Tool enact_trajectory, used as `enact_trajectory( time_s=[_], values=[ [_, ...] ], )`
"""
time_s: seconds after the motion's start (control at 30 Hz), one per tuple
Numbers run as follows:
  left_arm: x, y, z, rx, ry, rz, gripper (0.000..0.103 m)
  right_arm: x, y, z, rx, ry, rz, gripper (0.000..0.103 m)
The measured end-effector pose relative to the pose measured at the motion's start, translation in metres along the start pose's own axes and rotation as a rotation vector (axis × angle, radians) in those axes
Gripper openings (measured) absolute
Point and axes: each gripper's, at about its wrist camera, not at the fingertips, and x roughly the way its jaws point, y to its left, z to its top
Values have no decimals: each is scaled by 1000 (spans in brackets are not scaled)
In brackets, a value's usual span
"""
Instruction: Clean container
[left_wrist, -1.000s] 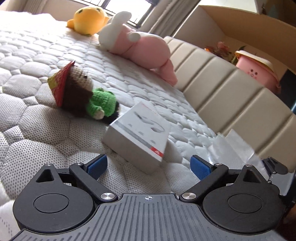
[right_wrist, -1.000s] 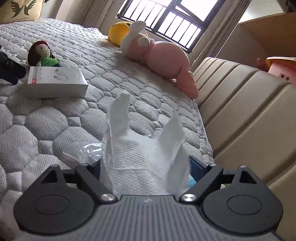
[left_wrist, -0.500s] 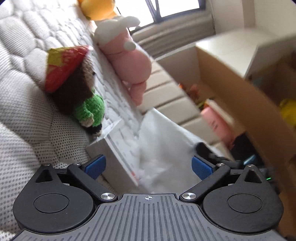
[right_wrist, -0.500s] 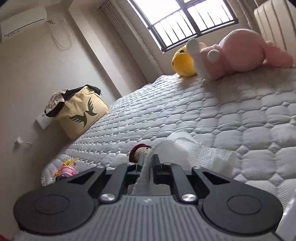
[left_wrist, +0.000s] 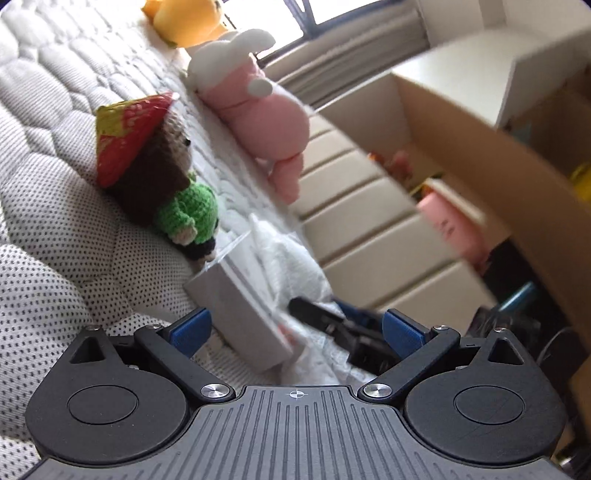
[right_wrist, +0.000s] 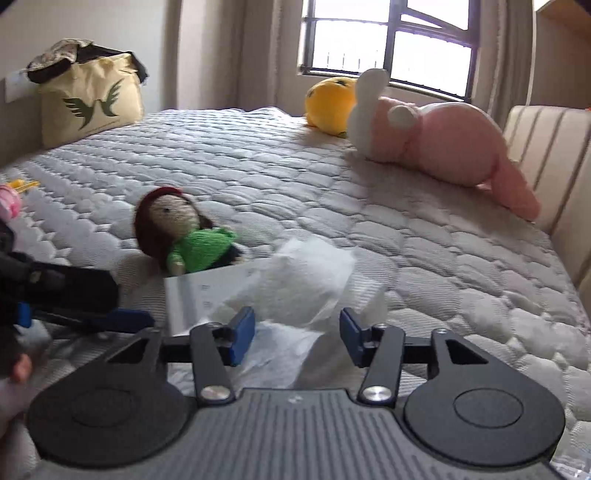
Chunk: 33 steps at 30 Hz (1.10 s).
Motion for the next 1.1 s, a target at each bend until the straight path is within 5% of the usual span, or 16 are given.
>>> enact_trajectory(
  time_s=[0.03, 0.1, 0.2, 0.23, 0.27, 0.47, 0.53, 0.6, 0.73, 0.83, 0.9, 1.0, 1.1],
  values=[
    [2, -3, -1, 12, 7, 23, 102, 2, -8, -2, 16, -5, -37, 80],
    [5, -5, 0, -1, 6, 46, 103, 6, -28, -8, 155, -4, 35, 86],
    [8, -5, 4, -64, -9, 76, 103, 20, -52, -18, 410, 30, 284, 58],
    [8, -5, 6, -85, -13, 87, 103, 24, -52, -21, 452, 38, 326, 57],
    [9, -4, 8, -102, -16, 98, 103, 24, -51, -23, 454, 28, 331, 55],
    [24, -13, 9, -97, -52, 232, 103, 13, -69, -42, 572, -31, 453, 9],
    [37, -24, 7, -39, -59, 309, 103, 5, -75, -50, 591, -62, 417, 9],
    [51, -36, 2, 33, -72, 388, 103, -9, -74, -53, 511, -114, 254, 9],
    [89, -62, -13, 240, -70, 532, 103, -29, -98, -72, 590, -229, 235, 11],
    [106, -75, -19, 328, -41, 587, 103, -27, -113, -79, 661, -218, 178, 11],
    [96, -69, -18, 279, -59, 543, 103, -25, -115, -64, 596, -195, 139, 11],
    [66, -48, -13, 101, -123, 379, 103, -15, -119, -33, 491, -178, 60, 11],
    [52, -39, -4, -32, -101, 268, 103, 19, -132, -11, 515, -144, 80, 11]
  ],
)
